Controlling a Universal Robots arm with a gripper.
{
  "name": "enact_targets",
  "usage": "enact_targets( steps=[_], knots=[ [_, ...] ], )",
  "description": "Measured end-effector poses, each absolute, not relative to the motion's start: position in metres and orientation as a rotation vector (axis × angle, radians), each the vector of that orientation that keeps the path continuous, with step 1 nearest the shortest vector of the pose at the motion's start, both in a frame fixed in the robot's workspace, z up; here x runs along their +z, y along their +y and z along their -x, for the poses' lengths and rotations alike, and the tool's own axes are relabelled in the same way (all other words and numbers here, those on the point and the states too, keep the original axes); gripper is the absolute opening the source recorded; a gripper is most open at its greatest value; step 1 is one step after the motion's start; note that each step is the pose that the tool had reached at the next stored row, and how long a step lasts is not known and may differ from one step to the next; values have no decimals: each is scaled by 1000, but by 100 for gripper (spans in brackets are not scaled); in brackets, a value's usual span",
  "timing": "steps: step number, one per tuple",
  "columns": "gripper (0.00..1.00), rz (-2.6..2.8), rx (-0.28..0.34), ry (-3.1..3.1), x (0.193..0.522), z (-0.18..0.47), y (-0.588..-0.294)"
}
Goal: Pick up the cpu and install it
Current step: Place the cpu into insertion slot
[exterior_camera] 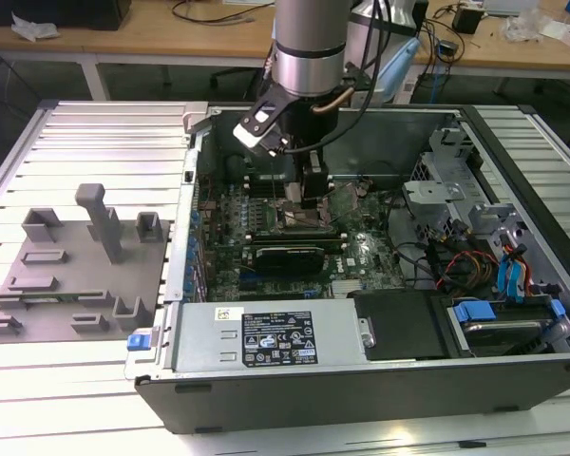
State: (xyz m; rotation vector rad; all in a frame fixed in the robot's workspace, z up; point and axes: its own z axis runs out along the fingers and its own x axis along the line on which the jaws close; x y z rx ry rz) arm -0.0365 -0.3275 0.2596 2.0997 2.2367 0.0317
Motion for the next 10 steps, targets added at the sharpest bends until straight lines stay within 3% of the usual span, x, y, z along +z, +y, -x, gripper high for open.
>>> enact_targets(
  steps=[10],
  knots=[
    [55, -2093, 3, 2219, 236, 34, -314]
  ],
)
